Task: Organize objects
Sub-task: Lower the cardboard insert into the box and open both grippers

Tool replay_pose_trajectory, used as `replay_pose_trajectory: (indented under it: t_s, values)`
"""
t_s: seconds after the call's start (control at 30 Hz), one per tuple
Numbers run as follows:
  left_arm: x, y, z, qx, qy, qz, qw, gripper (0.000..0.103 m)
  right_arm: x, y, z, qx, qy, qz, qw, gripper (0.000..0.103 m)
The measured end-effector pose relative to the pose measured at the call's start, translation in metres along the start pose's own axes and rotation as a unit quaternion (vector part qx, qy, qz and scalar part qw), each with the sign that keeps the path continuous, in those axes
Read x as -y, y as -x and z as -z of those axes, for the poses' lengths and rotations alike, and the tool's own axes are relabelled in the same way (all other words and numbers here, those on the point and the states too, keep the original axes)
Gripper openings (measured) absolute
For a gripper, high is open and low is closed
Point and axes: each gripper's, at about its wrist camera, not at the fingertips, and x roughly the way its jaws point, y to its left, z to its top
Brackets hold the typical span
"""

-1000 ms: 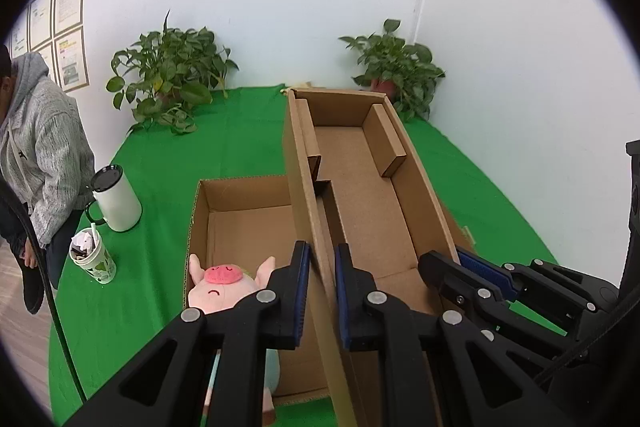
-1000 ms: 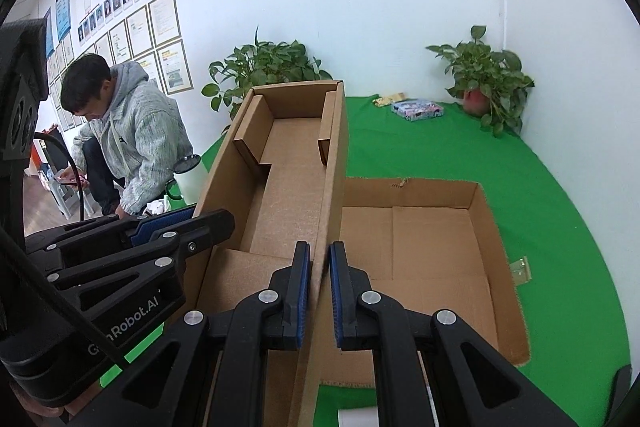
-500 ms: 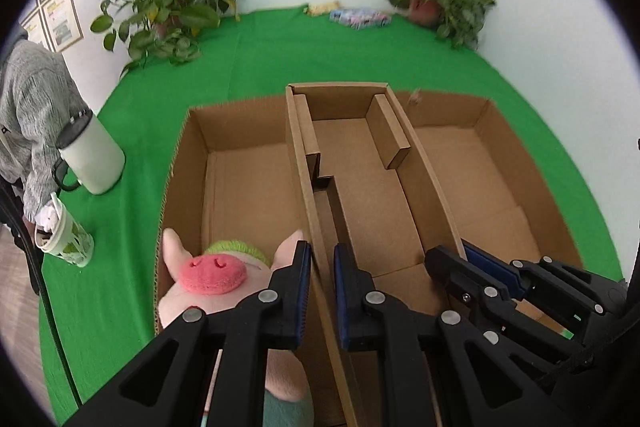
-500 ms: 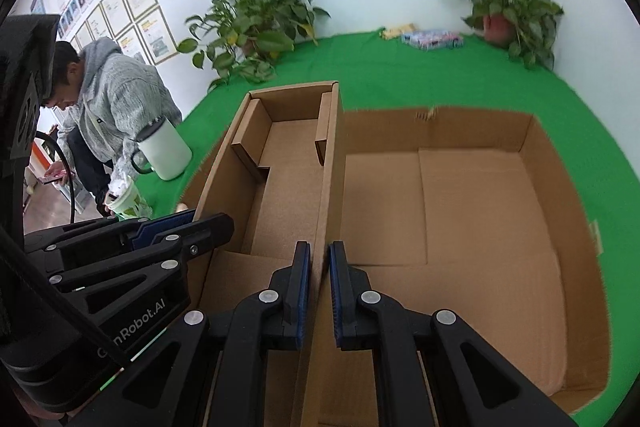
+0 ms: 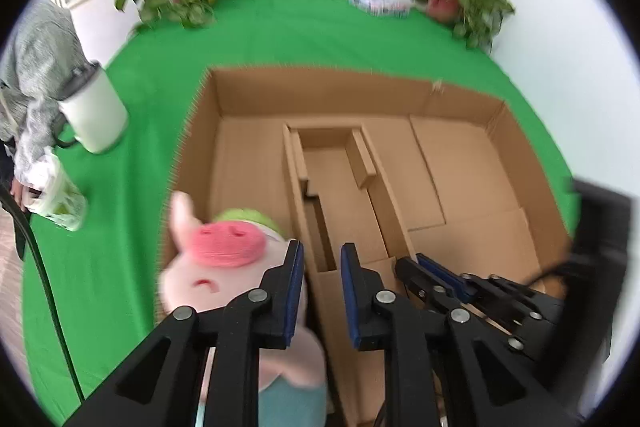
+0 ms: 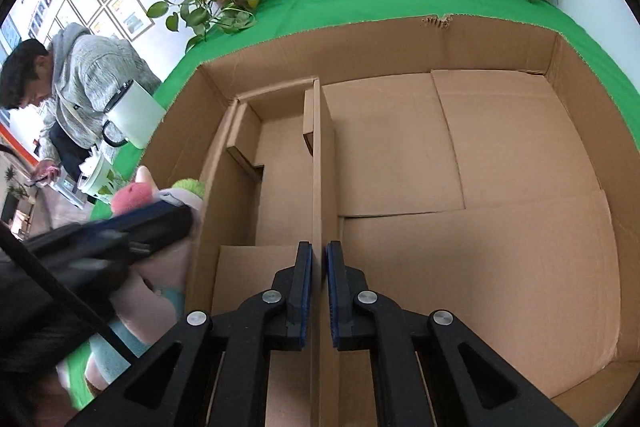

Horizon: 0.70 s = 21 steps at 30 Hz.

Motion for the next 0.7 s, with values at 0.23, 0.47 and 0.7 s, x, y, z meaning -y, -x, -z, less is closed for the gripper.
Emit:
replay_pose_trajectory:
  t_s: [0.23, 0.47, 0.7]
  values:
    - [-0.018, 0.042, 0.018, 0.038, 0.003, -0.015, 0.9992, 0.018, -0.012, 0.000, 0.004, -0.010, -0.005, 0.004, 1.000, 0.009]
    - [-0.026, 0.075, 0.049, 0.080, -0.001, -0.042, 0.9959, 0.018, -0.015, 0.031, 0.014, 0.039, 0.025, 0.053, 0.998, 0.009]
    - [-0.003, 0.131, 0.098, 0.201, -0.025, -0.059, 0.9776, 0.075, -0.024, 0.147, 0.068, 0.218, 0.082, 0.023, 0.972, 0.080]
